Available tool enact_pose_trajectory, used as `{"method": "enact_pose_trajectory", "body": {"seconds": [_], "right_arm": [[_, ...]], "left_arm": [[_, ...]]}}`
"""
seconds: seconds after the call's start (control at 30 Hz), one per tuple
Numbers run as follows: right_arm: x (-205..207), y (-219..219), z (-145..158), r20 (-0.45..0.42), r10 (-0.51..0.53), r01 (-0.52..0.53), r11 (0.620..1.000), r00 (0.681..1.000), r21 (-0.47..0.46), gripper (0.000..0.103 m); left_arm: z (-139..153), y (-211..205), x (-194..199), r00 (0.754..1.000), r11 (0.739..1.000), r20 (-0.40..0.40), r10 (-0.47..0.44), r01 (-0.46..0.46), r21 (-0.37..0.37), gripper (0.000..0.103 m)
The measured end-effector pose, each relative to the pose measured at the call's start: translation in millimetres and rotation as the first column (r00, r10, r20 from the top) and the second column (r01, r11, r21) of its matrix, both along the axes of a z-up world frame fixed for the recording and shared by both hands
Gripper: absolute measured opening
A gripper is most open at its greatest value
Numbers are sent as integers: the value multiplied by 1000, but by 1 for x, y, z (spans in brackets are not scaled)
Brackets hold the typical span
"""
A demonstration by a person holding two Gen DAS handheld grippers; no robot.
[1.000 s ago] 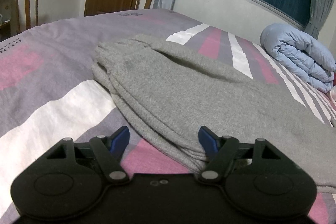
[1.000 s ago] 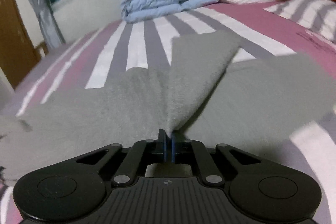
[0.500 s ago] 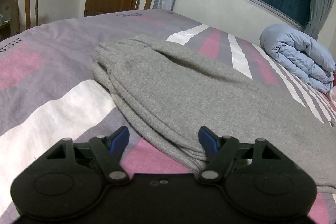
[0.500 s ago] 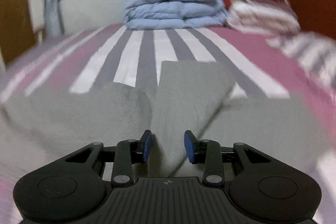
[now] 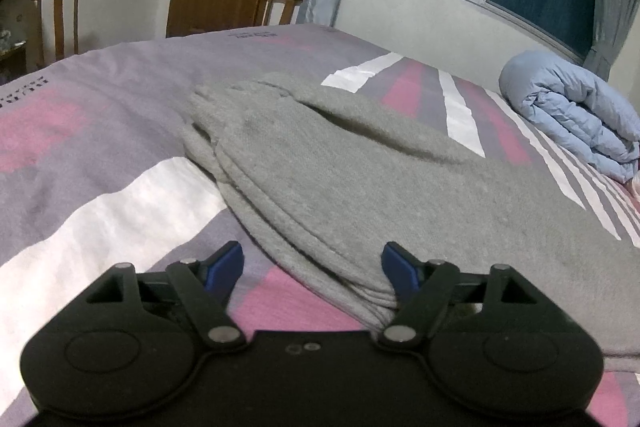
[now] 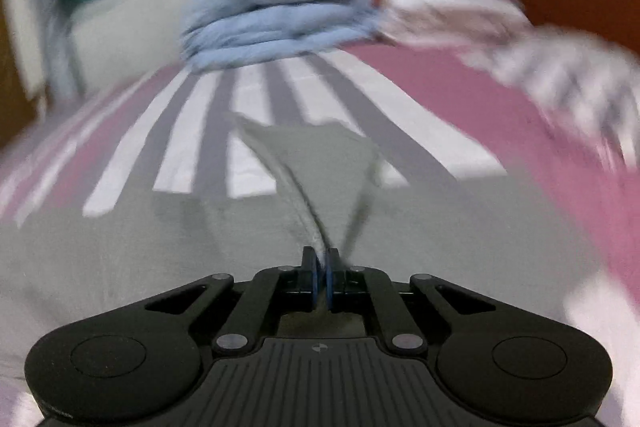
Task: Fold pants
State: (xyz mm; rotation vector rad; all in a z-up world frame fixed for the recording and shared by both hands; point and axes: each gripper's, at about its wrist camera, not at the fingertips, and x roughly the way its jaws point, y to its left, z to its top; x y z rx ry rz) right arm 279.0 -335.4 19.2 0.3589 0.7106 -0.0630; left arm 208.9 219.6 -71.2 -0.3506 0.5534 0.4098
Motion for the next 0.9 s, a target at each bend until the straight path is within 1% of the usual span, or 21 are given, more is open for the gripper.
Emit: {"method": "enact_pose_trajectory", "body": {"seconds": [0.07,0.1,0.13,0.17,0.2,0.23,0.27,0.3,0.37,0.4,0.47,0.53,0.63,0.67,0.7,0.73,0.77,0.8,0.83,0.87,0.9], "right_arm": [[-14,-22,-21,-59,-31,38,991,998,131,4],[-19,-27,-24,-53,-27,35,985,998,168,4],[-19,-29,-20,-40,-19,25,984,999,174,4],[-20,-28,-14,-27,-8,13,986,1000,165,10],[-20,-25,-6,-5,2,-2,991,1000,137,23],[-21,-19,2,33,20,-23,996,999,86,33],[-20,-14,9,61,46,-48,998,997,31,51],[-19,-6,14,79,81,-79,996,994,-30,54],[-10,17,19,91,171,-155,975,981,-161,54],[-6,29,20,86,207,-183,957,975,-226,54],[4,49,18,69,262,-222,909,963,-353,54],[18,60,13,63,286,-226,859,956,-460,54],[25,67,8,89,332,-229,798,939,-557,54],[27,66,6,92,348,-238,789,933,-566,53],[31,60,5,92,360,-254,795,928,-550,28],[39,48,3,74,347,-269,829,935,-491,3],[42,31,3,84,299,-244,886,951,-395,5],[36,12,5,118,245,-201,933,962,-297,5],[28,-10,9,162,161,-130,975,974,-182,5],[18,-35,11,203,67,-60,997,977,-38,4],[8,-60,8,216,-32,10,995,976,103,4]], "left_arm": [[0,0,0,1000,1000,-1,3,-3,-1,71],[0,-1,0,1000,1000,-1,4,-4,-1,71],[0,-1,0,1000,1000,-1,5,-5,-1,72],[0,-1,0,1000,1000,-1,6,-6,-1,72],[0,-1,1,1000,1000,-2,7,-7,0,72],[0,-1,1,1000,1000,-2,8,-8,2,72],[0,-1,1,1000,1000,-4,9,-9,4,72],[0,-2,2,1000,1000,-5,9,-9,5,72],[1,0,2,1000,1000,-4,7,-7,3,72],[1,0,2,1000,1000,-4,7,-7,1,72],[1,0,2,1000,1000,-3,8,-8,0,72],[0,0,2,1000,1000,-1,8,-8,-2,72],[0,1,2,1000,1000,-3,7,-7,-3,72],[0,0,2,1000,1000,-3,7,-7,-3,72],[0,0,1,1000,1000,-4,7,-7,-3,72],[0,0,2,1000,1000,-5,8,-8,-2,72],[0,0,2,1000,1000,-5,8,-8,-1,72],[0,0,2,1000,1000,-4,8,-8,-1,72],[0,0,1,1000,1000,-4,8,-8,-3,72],[0,0,1,1000,1000,-3,8,-8,-3,72],[0,0,1,1000,1000,-3,8,-8,-4,72]]}}
